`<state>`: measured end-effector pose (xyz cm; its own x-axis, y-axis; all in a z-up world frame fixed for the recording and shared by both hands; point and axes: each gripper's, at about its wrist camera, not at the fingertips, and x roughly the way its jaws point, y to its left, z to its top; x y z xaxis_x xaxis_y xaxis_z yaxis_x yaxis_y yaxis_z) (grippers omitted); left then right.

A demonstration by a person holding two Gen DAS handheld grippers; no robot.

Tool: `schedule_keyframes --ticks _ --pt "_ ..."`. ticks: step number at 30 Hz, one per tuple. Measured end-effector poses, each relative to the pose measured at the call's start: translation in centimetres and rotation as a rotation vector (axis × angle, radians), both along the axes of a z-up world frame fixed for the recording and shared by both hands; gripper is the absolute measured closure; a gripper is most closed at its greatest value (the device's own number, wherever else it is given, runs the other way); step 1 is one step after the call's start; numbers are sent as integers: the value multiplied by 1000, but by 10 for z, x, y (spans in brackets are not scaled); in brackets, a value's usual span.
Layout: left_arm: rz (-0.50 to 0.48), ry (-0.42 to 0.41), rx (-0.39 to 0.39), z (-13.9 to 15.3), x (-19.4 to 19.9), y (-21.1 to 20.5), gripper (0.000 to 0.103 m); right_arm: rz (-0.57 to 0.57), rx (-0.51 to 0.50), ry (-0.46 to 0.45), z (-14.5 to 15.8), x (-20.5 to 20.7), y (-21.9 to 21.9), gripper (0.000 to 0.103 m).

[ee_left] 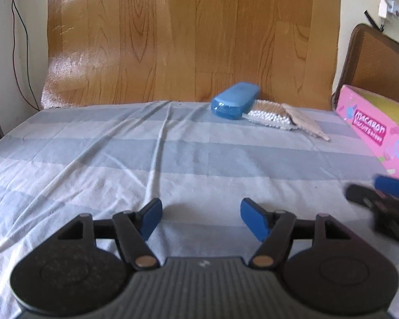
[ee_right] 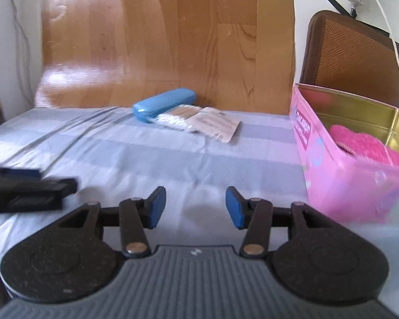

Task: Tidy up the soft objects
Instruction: 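Move the right gripper toward the cotton-swab pack beside the blue case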

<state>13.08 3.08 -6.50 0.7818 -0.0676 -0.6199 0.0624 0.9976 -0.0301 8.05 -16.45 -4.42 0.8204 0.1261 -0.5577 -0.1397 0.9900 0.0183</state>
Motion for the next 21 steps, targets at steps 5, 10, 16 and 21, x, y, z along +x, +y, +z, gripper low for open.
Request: schedule_keyframes --ticks 5,10,16,21 --pt "14 12 -51 0 5 7 36 -41 -93 4 -6 57 7 50" --pt "16 6 -54 1 5 7 36 -11 -220 36 -15 117 22 37" --pt "19 6 -78 1 7 10 33 80 -293 52 -16 144 28 83" --pt "19 -2 -81 2 5 11 29 98 -259 17 -9 97 18 87"
